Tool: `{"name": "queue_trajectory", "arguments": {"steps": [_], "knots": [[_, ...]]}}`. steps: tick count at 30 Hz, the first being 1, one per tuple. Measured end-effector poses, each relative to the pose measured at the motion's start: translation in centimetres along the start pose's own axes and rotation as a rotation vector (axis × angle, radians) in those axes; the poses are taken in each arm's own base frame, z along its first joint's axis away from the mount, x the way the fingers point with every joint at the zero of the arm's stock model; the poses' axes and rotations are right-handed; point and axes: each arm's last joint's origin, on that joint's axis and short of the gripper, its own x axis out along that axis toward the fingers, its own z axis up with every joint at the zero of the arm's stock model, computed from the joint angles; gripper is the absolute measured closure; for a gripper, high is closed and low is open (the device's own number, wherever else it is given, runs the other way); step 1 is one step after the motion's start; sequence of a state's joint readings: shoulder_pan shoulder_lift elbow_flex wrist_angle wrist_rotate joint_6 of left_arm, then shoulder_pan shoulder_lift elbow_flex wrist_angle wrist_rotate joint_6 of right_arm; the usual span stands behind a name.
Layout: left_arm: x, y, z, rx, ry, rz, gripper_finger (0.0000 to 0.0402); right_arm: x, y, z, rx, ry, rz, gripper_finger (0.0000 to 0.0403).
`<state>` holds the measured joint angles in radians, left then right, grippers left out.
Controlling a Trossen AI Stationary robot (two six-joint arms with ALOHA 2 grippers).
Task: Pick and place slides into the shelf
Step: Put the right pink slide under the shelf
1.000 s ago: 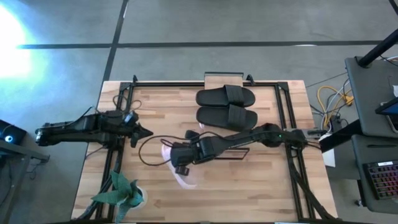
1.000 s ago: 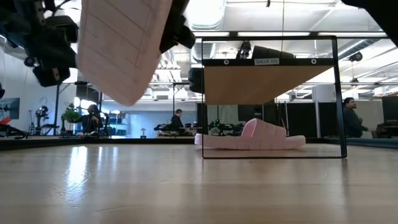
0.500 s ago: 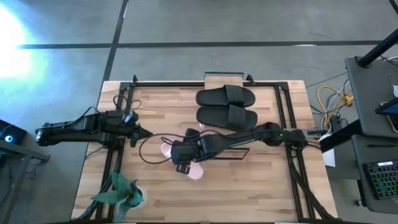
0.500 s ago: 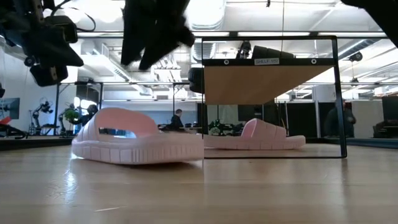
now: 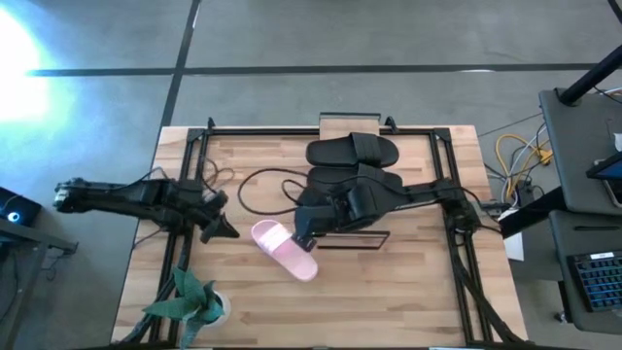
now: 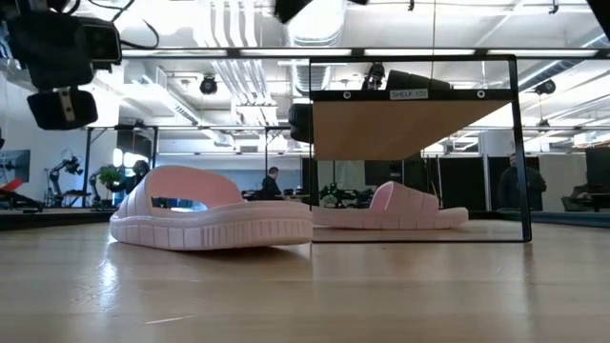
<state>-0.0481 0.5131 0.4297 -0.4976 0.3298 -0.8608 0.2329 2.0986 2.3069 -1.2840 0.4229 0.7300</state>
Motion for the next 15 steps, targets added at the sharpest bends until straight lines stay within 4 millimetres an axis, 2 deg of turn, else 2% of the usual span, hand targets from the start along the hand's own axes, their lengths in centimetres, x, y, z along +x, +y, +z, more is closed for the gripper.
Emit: {"name": "queue_trajectory", "arguments": {"steps": [2,8,15], "knots": [[0.8,0.0,-0.2,0.003,0.044,0.029,0.0402,-0.3,-0.5,-0.4,0.022,0.039,-0.037,0.0385],[3.5,0.3,-1.1,0.031,0.150,0.172,0.0402,-1.8,-1.5,-1.6,0.085,0.050,-0.175,0.0393],[6.7,0.7,-1.9,0.028,0.194,0.306,0.0402,-5.2,-2.6,-1.9,0.167,-0.123,-0.276,0.0394]]}}
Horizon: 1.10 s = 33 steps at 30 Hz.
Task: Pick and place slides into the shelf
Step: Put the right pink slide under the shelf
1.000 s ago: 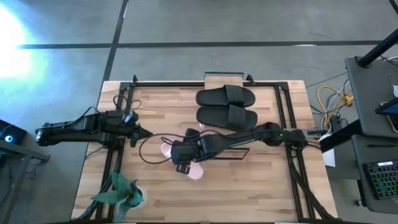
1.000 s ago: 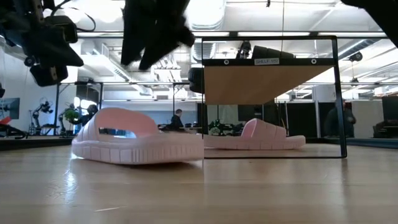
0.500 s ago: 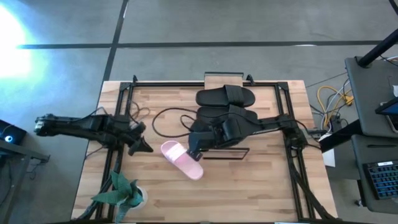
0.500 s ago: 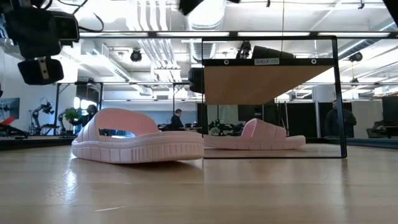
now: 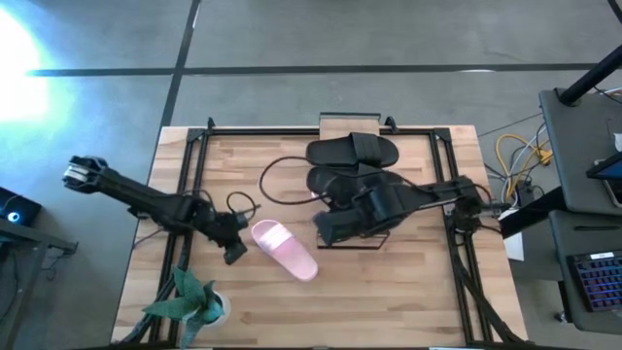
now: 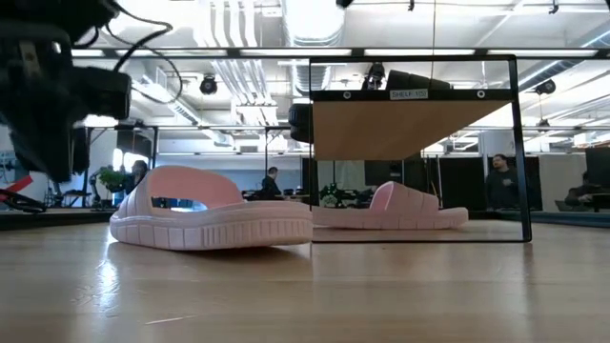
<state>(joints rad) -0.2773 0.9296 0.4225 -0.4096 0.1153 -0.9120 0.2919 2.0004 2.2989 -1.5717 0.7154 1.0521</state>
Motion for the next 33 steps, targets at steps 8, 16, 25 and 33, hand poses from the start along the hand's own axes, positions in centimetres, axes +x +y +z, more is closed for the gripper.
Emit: {"name": "queue_trajectory", "arguments": {"steps": [8,16,25,33], "knots": [[3.0,-0.6,1.2,0.019,-0.107,0.076,0.0402,-2.7,-2.9,1.1,0.046,-0.117,-0.005,0.0394],[5.6,0.3,1.0,0.061,-0.041,0.189,0.0402,-3.4,-4.2,1.0,0.042,-0.129,-0.011,0.0394],[5.4,-0.3,3.1,0.161,-0.227,0.287,0.0402,-3.1,-3.9,0.3,0.031,-0.117,-0.017,0.0394],[6.0,0.9,7.1,0.170,-0.424,0.274,0.0402,-2.9,-3.9,0.1,0.023,-0.113,-0.024,0.0394]]}}
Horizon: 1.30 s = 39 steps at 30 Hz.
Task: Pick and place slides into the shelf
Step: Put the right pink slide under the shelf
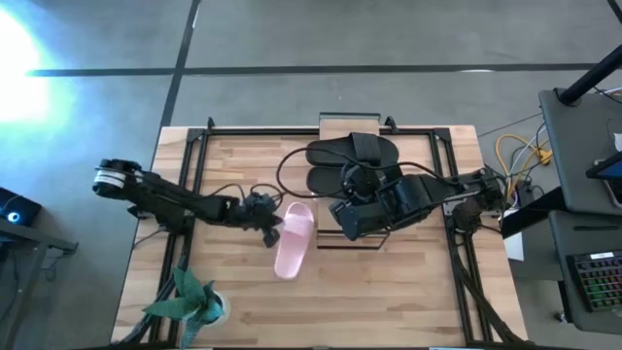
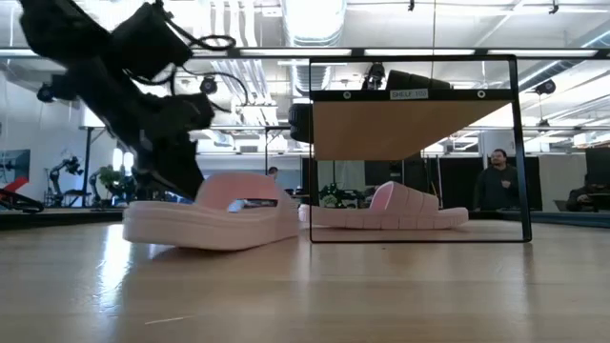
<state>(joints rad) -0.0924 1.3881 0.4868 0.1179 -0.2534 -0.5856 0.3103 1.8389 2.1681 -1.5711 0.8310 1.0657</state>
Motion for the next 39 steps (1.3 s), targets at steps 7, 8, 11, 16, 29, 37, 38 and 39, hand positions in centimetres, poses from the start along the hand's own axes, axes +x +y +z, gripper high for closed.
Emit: {"name": "queue_trajectory", "arguments": {"steps": [7,8,11,16,29,37,38,39], "knots": [[1.1,0.0,0.8,0.039,0.000,-0.026,0.0402,0.1,0.0,-0.1,-0.005,0.002,-0.003,0.0394],[0.9,0.1,0.7,0.045,0.022,-0.029,0.0402,0.1,0.0,-0.1,-0.007,0.002,-0.004,0.0394],[-0.2,0.6,0.4,0.060,0.080,0.008,0.0402,0.0,0.1,-0.2,-0.013,0.002,0.000,0.0394],[-3.8,1.6,0.2,0.000,0.143,0.078,0.0402,0.0,0.2,-0.3,-0.031,0.002,0.000,0.0394],[-7.1,-3.7,0.3,0.005,0.047,-0.385,0.0402,0.0,0.0,-0.6,-0.048,0.028,0.009,0.0394],[-5.6,-8.1,0.6,0.063,0.070,-0.483,0.0402,-0.3,-0.4,-0.4,-0.027,0.030,0.018,0.0394],[-5.3,-8.7,0.6,0.079,0.076,-0.479,0.0402,-0.3,-0.4,-0.4,-0.022,0.039,0.023,0.0394],[-4.9,-9.2,0.7,0.100,0.077,-0.474,0.0402,-0.3,-0.3,-0.5,-0.019,0.049,0.028,0.0394]]}}
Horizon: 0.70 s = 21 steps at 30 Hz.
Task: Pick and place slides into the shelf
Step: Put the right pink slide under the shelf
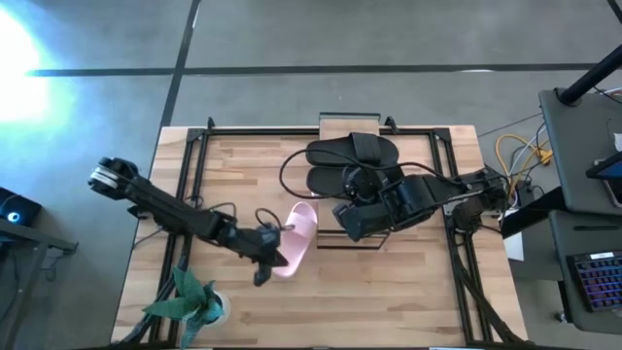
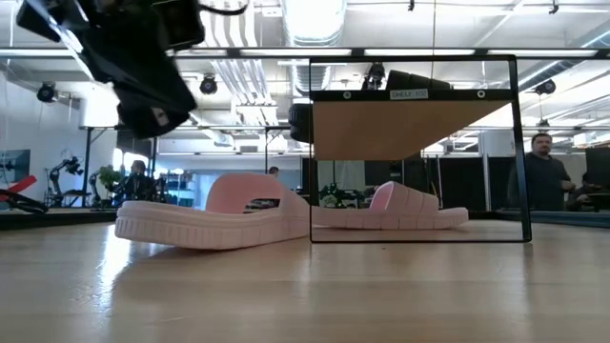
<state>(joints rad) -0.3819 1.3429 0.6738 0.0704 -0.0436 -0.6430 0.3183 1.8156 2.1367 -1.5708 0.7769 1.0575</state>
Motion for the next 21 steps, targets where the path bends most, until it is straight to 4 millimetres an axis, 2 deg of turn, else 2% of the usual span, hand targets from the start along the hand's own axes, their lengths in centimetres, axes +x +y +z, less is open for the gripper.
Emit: {"name": "queue_trajectory", "arguments": {"steps": [7,14,21], "knots": [[3.7,-2.4,0.5,0.081,0.056,0.031,0.0402,0.1,0.5,-1.1,-0.024,0.033,0.007,0.0394],[5.4,-4.9,0.2,0.091,0.074,0.159,0.0402,-0.4,0.7,-1.8,-0.110,0.035,0.021,0.0394],[7.7,-5.3,-0.9,0.004,0.095,0.228,0.0402,-1.1,0.0,-2.0,-0.139,-0.001,0.018,0.0394]]}}
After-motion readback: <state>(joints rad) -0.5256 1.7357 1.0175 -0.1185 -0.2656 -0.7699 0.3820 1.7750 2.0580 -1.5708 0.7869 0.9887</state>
